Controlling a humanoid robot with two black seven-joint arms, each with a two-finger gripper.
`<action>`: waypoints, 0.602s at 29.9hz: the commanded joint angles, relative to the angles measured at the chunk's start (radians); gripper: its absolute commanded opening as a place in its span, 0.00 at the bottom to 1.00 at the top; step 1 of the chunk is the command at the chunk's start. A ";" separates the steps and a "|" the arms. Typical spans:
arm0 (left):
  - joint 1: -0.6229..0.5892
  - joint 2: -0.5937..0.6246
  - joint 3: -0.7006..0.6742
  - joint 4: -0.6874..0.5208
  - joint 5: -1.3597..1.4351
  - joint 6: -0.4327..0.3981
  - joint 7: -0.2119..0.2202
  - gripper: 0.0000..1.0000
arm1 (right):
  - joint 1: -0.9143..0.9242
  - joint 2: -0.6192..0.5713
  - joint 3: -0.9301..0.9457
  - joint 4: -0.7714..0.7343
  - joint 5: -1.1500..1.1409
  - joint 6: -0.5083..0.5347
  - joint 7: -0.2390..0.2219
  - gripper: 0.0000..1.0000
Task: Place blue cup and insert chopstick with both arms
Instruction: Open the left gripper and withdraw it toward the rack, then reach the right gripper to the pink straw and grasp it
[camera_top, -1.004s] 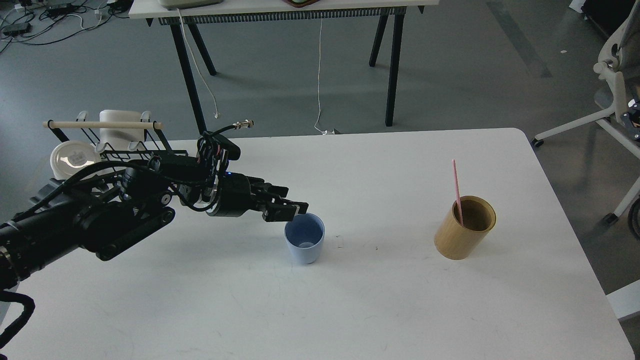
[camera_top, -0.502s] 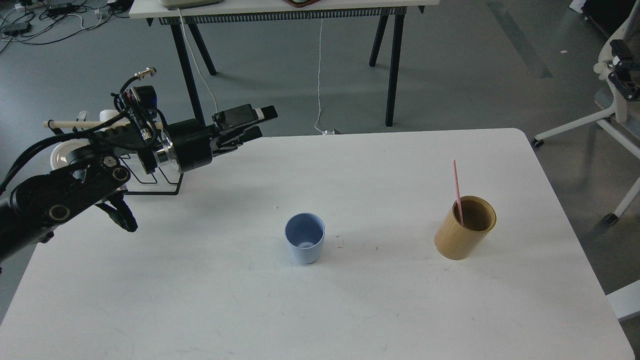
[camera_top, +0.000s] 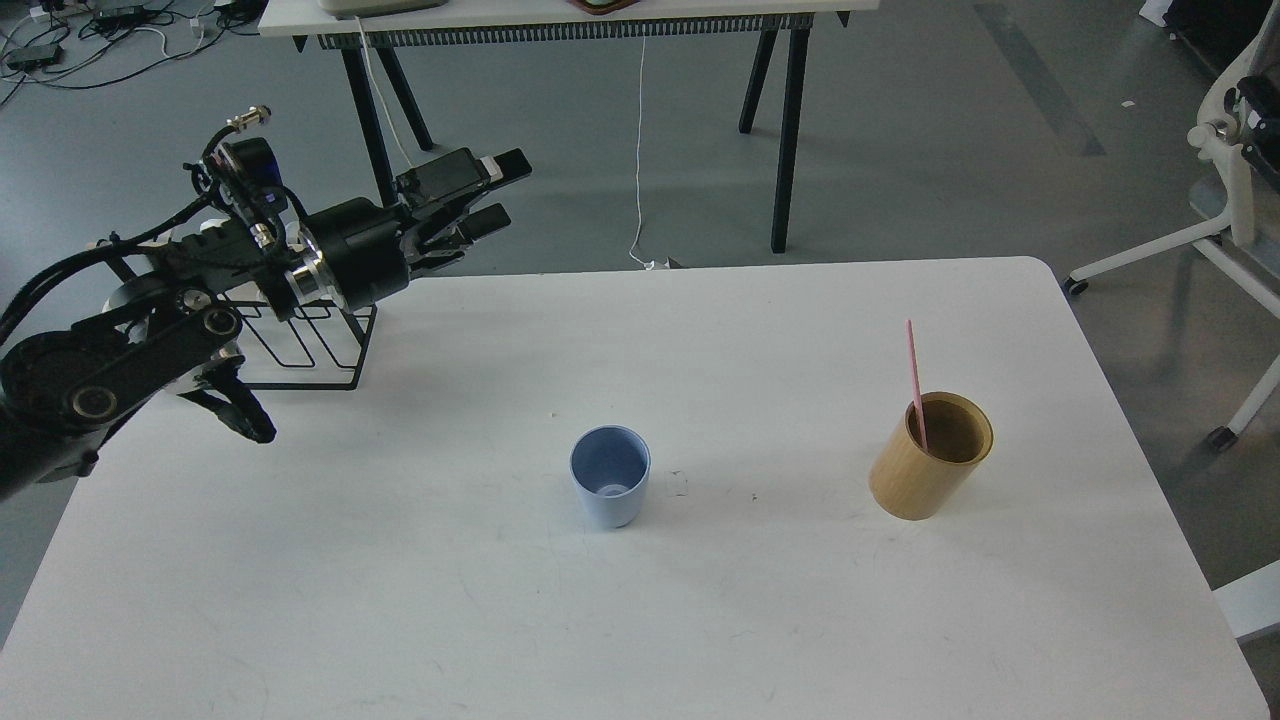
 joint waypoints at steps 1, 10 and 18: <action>-0.006 0.025 0.001 0.000 0.000 0.002 0.000 1.00 | 0.000 0.000 -0.002 0.002 -0.023 0.000 -0.001 0.99; 0.004 0.025 -0.023 0.008 -0.009 0.014 0.000 1.00 | 0.006 -0.072 0.006 0.134 -0.245 0.000 0.002 0.99; 0.017 0.019 -0.034 0.011 -0.008 0.019 0.000 1.00 | -0.002 -0.126 -0.001 0.327 -0.680 0.000 0.002 0.99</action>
